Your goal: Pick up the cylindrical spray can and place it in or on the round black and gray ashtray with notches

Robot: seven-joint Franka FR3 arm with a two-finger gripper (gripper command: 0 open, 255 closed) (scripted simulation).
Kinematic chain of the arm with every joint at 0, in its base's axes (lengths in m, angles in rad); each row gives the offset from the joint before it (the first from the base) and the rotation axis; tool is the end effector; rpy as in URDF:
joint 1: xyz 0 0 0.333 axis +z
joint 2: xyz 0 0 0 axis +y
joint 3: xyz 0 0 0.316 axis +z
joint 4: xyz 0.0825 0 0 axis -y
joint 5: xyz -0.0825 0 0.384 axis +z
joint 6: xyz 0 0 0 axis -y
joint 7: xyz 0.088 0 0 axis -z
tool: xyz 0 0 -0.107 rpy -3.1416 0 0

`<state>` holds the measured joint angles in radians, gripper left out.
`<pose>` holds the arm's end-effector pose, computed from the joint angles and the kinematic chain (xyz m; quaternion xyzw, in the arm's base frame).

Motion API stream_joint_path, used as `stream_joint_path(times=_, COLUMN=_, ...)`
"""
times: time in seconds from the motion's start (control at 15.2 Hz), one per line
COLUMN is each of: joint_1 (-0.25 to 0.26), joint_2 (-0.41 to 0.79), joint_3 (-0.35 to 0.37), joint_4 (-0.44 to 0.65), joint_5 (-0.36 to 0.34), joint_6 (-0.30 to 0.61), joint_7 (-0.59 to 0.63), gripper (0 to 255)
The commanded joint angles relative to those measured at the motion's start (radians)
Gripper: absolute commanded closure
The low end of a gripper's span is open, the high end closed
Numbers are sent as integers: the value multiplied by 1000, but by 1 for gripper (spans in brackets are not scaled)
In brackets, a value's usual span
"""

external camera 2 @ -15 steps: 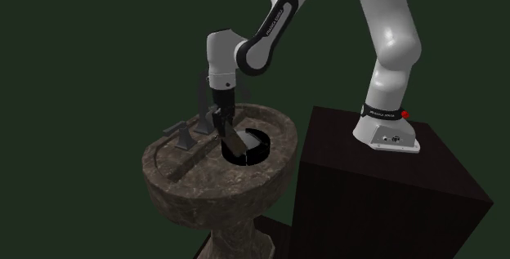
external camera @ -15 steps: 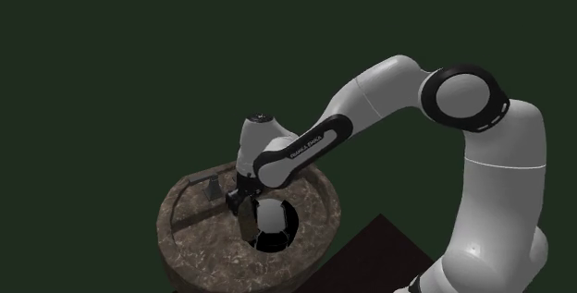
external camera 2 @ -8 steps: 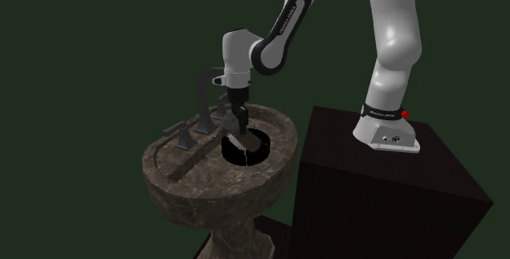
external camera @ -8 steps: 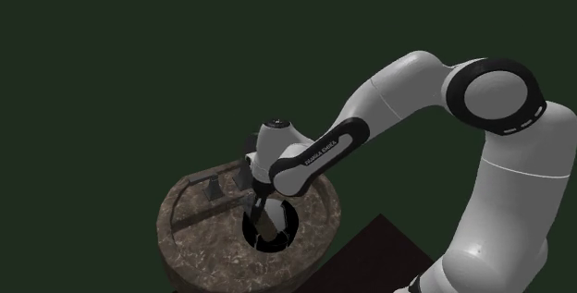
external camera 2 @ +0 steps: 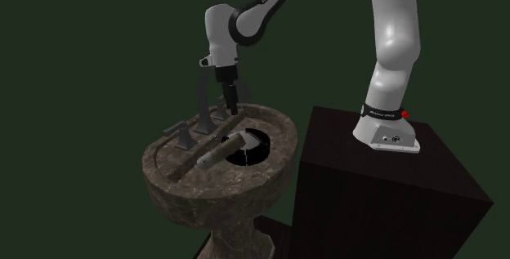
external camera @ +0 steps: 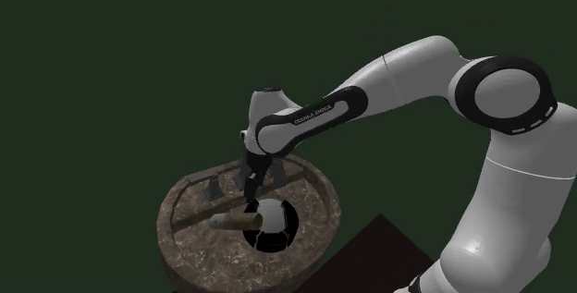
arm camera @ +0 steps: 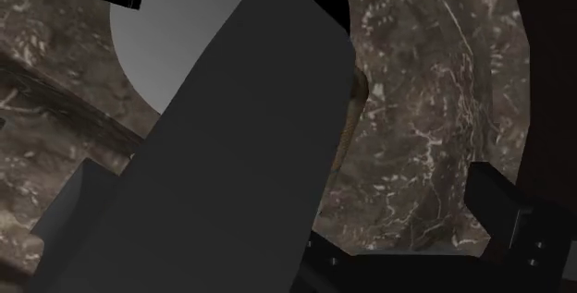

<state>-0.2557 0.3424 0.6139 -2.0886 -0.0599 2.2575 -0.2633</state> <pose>0.5356 0.1931 0.2793 -0.9443 -0.3157 0.0575 0.0731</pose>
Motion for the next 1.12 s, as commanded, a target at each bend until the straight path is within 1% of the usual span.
stream_joint_path(times=0.0, joint_1=-10, joint_2=7, joint_3=10, joint_4=96, joint_5=26, joint_6=-126, joint_7=-29, gripper=0)
stream_joint_path(times=0.07, joint_1=-11, joint_2=7, joint_3=10, joint_4=99, joint_5=27, joint_6=-129, joint_7=-30, gripper=0)
stream_joint_path(times=0.53, joint_1=11, joint_2=59, joint_3=-6, joint_4=53, joint_5=-5, joint_6=-37, joint_7=-8, gripper=0)
stream_joint_path(times=1.06, joint_1=11, joint_2=59, joint_3=-6, joint_4=53, joint_5=-5, joint_6=-37, joint_7=-8, gripper=0)
